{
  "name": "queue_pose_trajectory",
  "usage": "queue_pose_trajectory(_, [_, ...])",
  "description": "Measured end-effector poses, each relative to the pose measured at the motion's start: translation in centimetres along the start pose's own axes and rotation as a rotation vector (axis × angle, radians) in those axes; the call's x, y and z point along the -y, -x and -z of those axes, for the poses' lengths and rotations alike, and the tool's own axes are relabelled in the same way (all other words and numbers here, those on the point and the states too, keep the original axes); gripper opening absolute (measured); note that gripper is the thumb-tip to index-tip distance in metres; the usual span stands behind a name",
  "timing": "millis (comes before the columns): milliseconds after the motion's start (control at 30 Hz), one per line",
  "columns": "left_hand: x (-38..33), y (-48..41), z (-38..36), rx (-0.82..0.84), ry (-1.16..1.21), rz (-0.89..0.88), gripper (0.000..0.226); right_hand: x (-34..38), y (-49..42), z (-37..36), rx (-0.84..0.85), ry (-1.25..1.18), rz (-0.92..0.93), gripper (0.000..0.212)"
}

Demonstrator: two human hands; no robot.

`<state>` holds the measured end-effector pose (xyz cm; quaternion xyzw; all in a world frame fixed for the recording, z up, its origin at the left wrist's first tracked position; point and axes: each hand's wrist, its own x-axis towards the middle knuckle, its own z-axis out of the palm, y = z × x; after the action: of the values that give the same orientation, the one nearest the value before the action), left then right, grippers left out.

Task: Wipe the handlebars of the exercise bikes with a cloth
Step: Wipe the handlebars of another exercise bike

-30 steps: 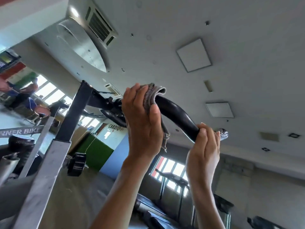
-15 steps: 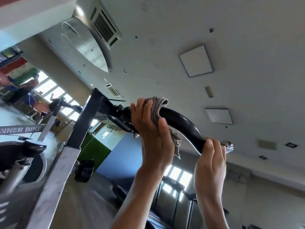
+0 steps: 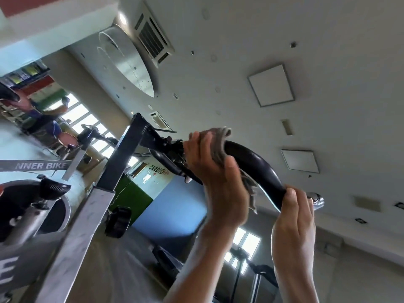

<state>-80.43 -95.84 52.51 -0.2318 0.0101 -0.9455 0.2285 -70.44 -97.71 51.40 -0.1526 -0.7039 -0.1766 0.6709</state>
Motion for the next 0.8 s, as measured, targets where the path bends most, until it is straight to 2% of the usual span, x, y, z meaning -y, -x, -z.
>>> queue_pose_trajectory(67, [-1.1, 1.6, -0.6, 0.050, -0.077, -0.180, 0.038, 0.0, -0.1, 0.0, -0.013, -0.004, 0.004, 0.039])
queue_pose_trajectory(133, [-0.8, 2.4, -0.7, 0.065, -0.095, -0.282, 0.039, 0.1, -0.1, 0.0, -0.009, -0.023, -0.004, 0.038])
queue_pose_trajectory(200, [0.3, 1.4, -0.9, 0.023, -0.077, -0.220, 0.045, 0.1, -0.1, 0.1, 0.003, -0.025, -0.002, 0.034])
queue_pose_trajectory(300, [1.3, -1.1, -0.9, -0.128, -0.039, -0.073, 0.067, -0.1, -0.1, 0.2, 0.014, -0.014, 0.023, 0.036])
queue_pose_trajectory(400, [1.6, -1.2, -0.6, -0.114, -0.033, -0.002, 0.085, 0.0, -0.1, 0.2, 0.015, 0.012, 0.052, 0.037])
queue_pose_trajectory(467, [1.1, -0.3, -0.4, -0.005, -0.060, -0.046, 0.066, -0.1, -0.1, 0.2, 0.008, 0.023, 0.069, 0.036])
queue_pose_trajectory(533, [0.9, 0.7, 0.1, 0.088, -0.141, -0.234, 0.044, -0.2, -0.1, 0.3, 0.001, 0.033, 0.084, 0.037])
queue_pose_trajectory(600, [0.7, 0.7, 0.7, 0.143, -0.228, -0.403, 0.039, -0.3, -0.1, 0.3, 0.007, 0.046, 0.078, 0.039])
queue_pose_trajectory(800, [-1.2, -0.6, 2.4, 0.290, -0.491, -0.540, 0.038, -0.5, -0.4, 0.1, -0.014, 0.038, 0.089, 0.030])
